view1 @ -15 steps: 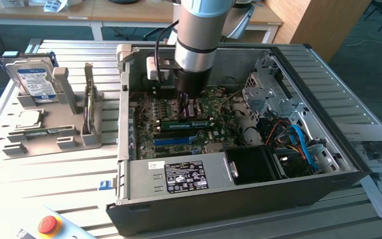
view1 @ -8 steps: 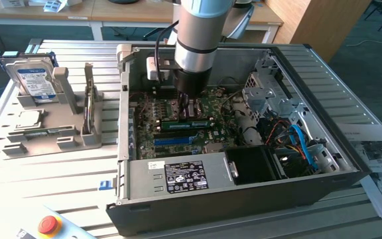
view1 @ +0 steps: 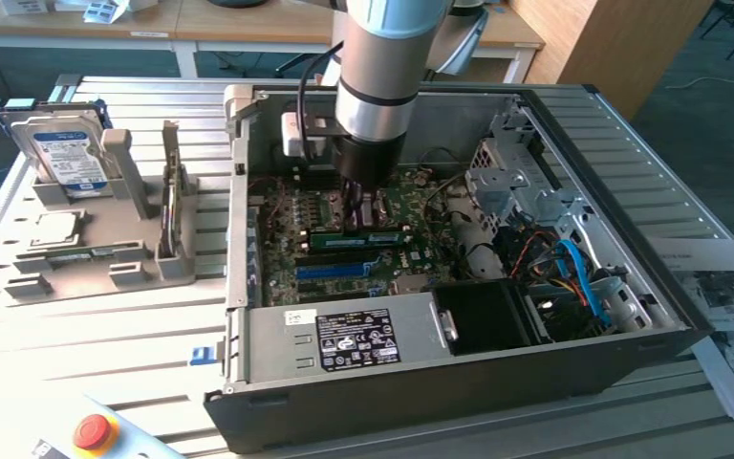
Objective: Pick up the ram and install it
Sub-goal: 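Press down the ram until it locks into place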
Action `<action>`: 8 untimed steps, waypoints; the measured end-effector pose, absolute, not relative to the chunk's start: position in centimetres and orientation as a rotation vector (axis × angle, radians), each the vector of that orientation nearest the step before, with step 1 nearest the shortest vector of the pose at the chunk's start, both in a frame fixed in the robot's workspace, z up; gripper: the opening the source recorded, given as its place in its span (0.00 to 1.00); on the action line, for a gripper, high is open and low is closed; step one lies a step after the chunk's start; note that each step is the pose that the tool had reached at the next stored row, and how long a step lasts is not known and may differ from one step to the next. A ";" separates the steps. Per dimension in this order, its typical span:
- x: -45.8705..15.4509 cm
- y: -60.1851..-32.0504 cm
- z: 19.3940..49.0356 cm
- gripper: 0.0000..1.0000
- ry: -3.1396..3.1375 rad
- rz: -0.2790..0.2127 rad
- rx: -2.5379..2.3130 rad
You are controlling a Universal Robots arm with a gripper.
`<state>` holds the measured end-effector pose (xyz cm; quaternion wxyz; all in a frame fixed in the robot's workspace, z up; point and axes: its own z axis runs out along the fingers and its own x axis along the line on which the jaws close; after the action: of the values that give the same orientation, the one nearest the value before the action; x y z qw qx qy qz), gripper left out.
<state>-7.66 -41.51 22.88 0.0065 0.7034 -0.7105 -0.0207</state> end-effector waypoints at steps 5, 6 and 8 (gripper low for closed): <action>-7.7 -41.5 22.9 0.10 -2.223 -0.065 2.201; -7.7 -41.5 22.8 0.10 -2.223 -0.065 2.201; -7.7 -41.5 22.8 0.10 -2.223 -0.065 2.201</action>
<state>-7.66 -41.51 22.78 0.0065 0.7034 -0.7105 -0.0207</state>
